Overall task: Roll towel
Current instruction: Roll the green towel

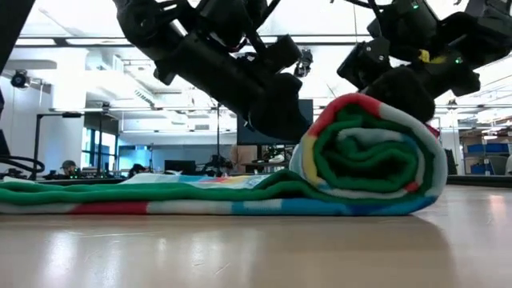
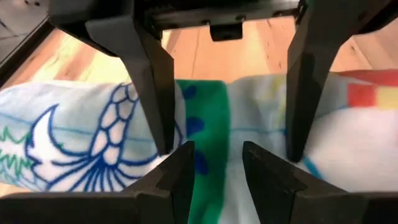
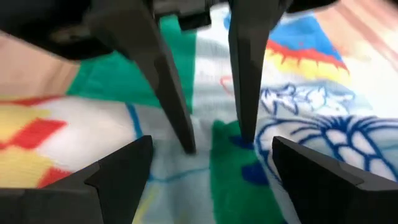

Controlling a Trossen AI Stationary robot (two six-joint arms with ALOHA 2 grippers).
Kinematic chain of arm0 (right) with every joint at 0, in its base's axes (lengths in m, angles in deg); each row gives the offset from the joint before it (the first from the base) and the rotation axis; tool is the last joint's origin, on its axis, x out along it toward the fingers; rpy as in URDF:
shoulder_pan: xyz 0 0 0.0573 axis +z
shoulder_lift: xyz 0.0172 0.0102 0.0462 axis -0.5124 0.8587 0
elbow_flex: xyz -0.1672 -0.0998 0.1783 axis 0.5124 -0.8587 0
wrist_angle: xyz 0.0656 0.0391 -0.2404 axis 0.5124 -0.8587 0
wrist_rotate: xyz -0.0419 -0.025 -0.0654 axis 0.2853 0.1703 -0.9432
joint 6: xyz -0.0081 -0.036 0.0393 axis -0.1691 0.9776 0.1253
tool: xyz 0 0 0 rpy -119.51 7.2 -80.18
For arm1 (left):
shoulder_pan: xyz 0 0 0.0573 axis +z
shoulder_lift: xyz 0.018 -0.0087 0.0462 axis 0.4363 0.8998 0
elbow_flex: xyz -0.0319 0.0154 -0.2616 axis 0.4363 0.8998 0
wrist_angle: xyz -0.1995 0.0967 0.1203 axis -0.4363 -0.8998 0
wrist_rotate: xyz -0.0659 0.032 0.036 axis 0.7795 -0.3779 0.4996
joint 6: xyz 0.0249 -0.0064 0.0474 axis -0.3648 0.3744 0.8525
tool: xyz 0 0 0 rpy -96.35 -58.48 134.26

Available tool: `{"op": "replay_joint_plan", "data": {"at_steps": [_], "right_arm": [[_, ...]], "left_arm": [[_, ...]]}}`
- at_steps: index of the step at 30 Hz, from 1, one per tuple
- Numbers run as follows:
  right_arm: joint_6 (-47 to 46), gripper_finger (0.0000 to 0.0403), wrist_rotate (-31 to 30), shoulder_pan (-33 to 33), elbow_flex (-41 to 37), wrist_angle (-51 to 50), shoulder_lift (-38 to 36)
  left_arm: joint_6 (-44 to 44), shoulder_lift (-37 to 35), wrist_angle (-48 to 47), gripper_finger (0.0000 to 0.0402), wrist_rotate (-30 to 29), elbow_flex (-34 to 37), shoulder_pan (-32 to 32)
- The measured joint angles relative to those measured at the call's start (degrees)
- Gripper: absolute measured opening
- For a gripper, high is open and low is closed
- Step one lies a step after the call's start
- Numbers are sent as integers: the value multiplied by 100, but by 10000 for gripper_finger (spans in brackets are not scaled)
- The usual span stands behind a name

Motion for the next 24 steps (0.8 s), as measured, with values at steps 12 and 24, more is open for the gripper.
{"op": "replay_joint_plan", "data": {"at_steps": [12,24], "right_arm": [[78,316,-69,0,133,53,-24],[148,316,-173,-151,279,90,452]], "left_arm": [[-149,-110,-344,119,4,148,-31],[-198,134,-251,119,26,148,-55]]}}
